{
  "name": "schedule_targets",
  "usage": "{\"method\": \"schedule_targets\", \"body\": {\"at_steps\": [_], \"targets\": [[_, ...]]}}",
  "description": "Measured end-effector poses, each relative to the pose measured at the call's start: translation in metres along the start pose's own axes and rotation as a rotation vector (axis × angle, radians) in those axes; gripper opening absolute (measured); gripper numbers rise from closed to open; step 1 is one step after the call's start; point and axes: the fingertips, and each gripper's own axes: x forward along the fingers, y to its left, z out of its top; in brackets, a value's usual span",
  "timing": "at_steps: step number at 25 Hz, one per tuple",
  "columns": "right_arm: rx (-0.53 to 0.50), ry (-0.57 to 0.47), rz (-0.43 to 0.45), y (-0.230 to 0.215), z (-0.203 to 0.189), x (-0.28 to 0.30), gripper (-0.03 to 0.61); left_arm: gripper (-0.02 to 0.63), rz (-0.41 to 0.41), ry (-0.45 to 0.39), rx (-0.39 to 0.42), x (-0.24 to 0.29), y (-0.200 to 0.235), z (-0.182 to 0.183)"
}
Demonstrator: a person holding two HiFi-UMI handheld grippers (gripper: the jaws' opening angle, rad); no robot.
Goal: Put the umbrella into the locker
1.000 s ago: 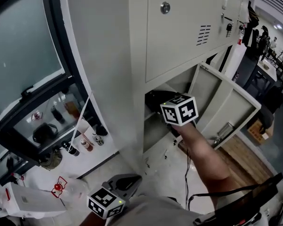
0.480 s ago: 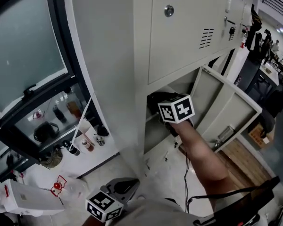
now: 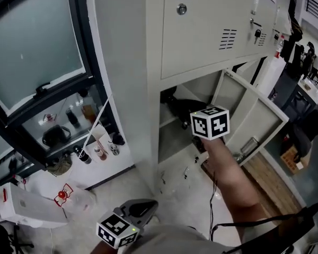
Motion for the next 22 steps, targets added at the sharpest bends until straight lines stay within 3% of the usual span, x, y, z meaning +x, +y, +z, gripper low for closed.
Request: {"method": "schedule_targets", "body": {"at_steps": [12, 22], "targets": [[-0.025, -0.029, 0.052, 0.041, -0.043, -0.117, 0.153, 0.011, 0.057, -0.034, -0.013, 0.013, -0.107, -0.030], [-0.016, -0.004, 0.142, 0.089, -0.123, -0.221, 0.048, 0.011, 0.163, -0.066, -0.058, 0.025, -0.188, -0.061]]}}
